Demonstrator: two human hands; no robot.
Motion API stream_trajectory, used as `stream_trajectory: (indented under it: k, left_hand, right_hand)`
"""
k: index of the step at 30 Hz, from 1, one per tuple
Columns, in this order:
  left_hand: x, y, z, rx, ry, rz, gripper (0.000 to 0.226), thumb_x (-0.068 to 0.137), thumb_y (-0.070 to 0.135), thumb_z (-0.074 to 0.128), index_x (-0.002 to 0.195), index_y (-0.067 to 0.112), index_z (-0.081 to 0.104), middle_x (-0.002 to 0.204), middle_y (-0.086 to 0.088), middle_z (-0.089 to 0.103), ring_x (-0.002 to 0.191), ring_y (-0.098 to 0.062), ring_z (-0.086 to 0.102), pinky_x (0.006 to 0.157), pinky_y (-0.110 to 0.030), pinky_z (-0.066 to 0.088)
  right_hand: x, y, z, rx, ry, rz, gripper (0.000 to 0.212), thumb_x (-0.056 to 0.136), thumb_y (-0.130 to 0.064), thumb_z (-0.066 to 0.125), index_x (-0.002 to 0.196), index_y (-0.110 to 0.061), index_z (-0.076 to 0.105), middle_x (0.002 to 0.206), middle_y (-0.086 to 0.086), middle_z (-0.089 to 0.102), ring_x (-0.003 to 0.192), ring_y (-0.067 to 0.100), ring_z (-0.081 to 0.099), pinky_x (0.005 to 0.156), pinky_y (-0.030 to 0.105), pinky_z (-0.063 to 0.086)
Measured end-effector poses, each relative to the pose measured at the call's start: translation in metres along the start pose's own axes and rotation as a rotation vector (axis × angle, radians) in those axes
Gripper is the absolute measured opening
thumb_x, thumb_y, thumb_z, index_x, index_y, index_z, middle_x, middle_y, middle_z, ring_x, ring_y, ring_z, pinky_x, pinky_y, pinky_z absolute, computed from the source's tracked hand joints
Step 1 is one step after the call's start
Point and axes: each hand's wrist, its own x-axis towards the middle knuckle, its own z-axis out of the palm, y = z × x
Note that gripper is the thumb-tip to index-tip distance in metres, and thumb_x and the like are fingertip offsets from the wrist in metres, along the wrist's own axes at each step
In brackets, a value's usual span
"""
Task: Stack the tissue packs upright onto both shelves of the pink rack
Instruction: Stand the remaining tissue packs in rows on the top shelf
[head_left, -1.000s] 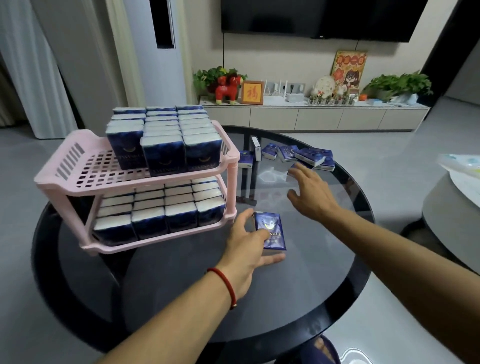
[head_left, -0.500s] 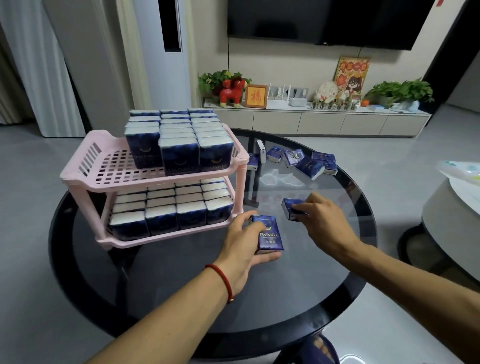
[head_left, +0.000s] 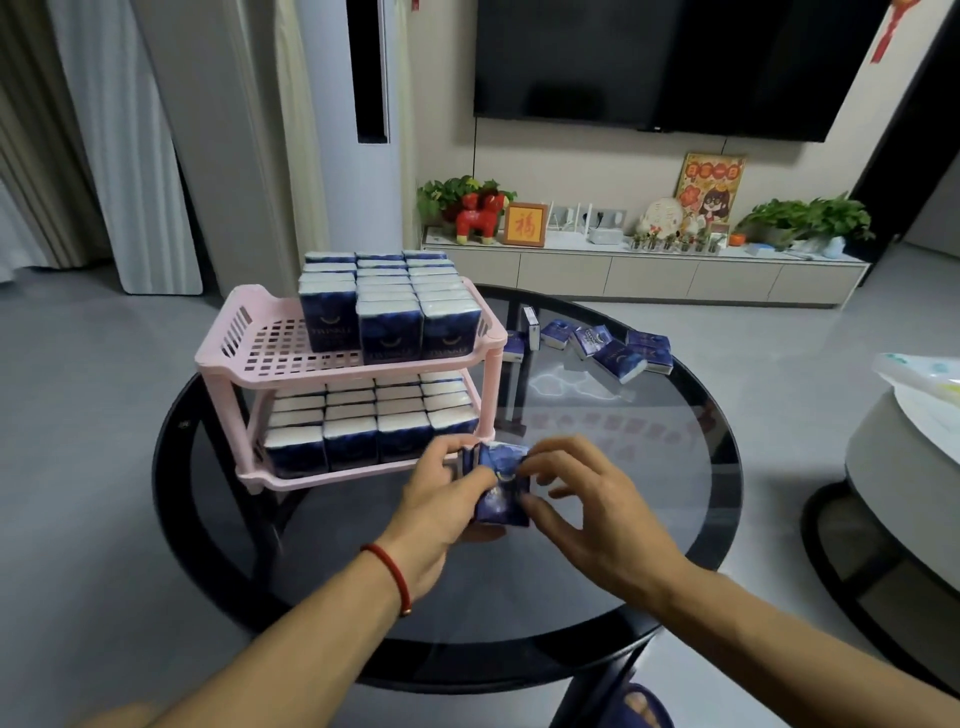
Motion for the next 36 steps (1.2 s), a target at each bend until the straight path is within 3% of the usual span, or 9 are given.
stream_trajectory:
  k: [5, 10, 15, 21, 26, 30, 33, 36]
  left_hand:
    - [-0.009, 0.000, -0.023, 0.272, -0.086, 0.192, 0.056, 0.078, 0.006, 0.066, 0.116, 0.047, 0.061, 0.112, 0.008, 0.076, 0.108, -0.017, 0.071, 0.093, -0.039, 0.058]
    - [-0.013, 0.000, -0.049, 0.554, -0.154, 0.312, 0.056, 0.080, 0.009, 0.067, 0.125, 0.039, 0.054, 0.120, 0.011, 0.070, 0.117, -0.004, 0.064, 0.101, -0.026, 0.050]
    - [-0.014, -0.001, -0.068, 0.818, -0.113, 0.334, 0.055, 0.082, 0.023, 0.077, 0.128, 0.040, 0.052, 0.122, 0.017, 0.062, 0.113, 0.001, 0.058, 0.091, -0.027, 0.053]
    - [-0.014, -0.004, -0.069, 0.914, -0.060, 0.417, 0.075, 0.085, 0.035, 0.078, 0.149, 0.041, 0.039, 0.137, 0.020, 0.048, 0.125, -0.001, 0.046, 0.105, -0.021, 0.037]
    - [-0.012, 0.003, -0.069, 0.965, 0.001, 0.532, 0.053, 0.080, 0.025, 0.082, 0.128, 0.034, 0.060, 0.120, 0.015, 0.060, 0.113, -0.005, 0.055, 0.096, -0.018, 0.046]
    - [-0.018, 0.016, -0.075, 0.915, 0.050, 0.557, 0.049, 0.075, 0.023, 0.083, 0.118, 0.034, 0.063, 0.111, 0.017, 0.062, 0.104, -0.005, 0.060, 0.090, -0.028, 0.052]
    - [-0.032, 0.033, -0.084, 0.898, 0.102, 0.597, 0.051, 0.075, 0.020, 0.083, 0.120, 0.033, 0.063, 0.111, 0.021, 0.061, 0.104, -0.002, 0.060, 0.091, -0.019, 0.051]
    - [-0.049, 0.057, -0.098, 0.861, 0.163, 0.640, 0.052, 0.075, 0.022, 0.086, 0.118, 0.038, 0.062, 0.113, 0.023, 0.061, 0.106, 0.004, 0.059, 0.088, -0.009, 0.048]
  right_hand:
    - [0.012, -0.008, 0.009, 0.219, -0.073, 0.175, 0.058, 0.098, -0.034, 0.064, 0.151, -0.027, 0.040, 0.144, -0.013, 0.048, 0.117, 0.003, 0.056, 0.089, 0.017, 0.054]
    - [0.023, -0.013, 0.018, 0.194, -0.092, 0.069, 0.049, 0.090, -0.025, 0.076, 0.134, -0.027, 0.055, 0.123, -0.013, 0.064, 0.110, 0.003, 0.060, 0.089, 0.025, 0.056]
    - [0.030, -0.017, 0.030, 0.199, -0.134, 0.066, 0.046, 0.085, -0.024, 0.081, 0.124, -0.028, 0.056, 0.113, -0.014, 0.062, 0.101, 0.004, 0.061, 0.081, 0.030, 0.058]
    - [0.034, -0.020, 0.039, 0.258, -0.146, 0.106, 0.049, 0.082, -0.021, 0.083, 0.121, -0.029, 0.053, 0.111, -0.012, 0.060, 0.097, 0.006, 0.062, 0.075, 0.031, 0.060]
    - [0.033, -0.028, 0.034, 0.266, -0.168, 0.083, 0.056, 0.084, -0.033, 0.079, 0.131, -0.028, 0.049, 0.118, -0.011, 0.057, 0.102, 0.008, 0.061, 0.077, 0.030, 0.060]
    - [0.036, -0.040, 0.022, 0.310, -0.025, 0.138, 0.038, 0.092, -0.030, 0.070, 0.125, -0.028, 0.053, 0.116, -0.015, 0.060, 0.099, 0.004, 0.063, 0.078, 0.026, 0.058]
    - [0.041, -0.045, 0.016, 0.368, 0.115, 0.238, 0.020, 0.095, -0.024, 0.066, 0.112, -0.029, 0.057, 0.106, -0.013, 0.065, 0.092, 0.004, 0.065, 0.075, 0.026, 0.060]
    - [0.049, -0.045, 0.014, 0.427, 0.271, 0.340, 0.019, 0.094, -0.015, 0.068, 0.102, -0.028, 0.057, 0.095, -0.011, 0.066, 0.086, 0.004, 0.065, 0.071, 0.025, 0.059]
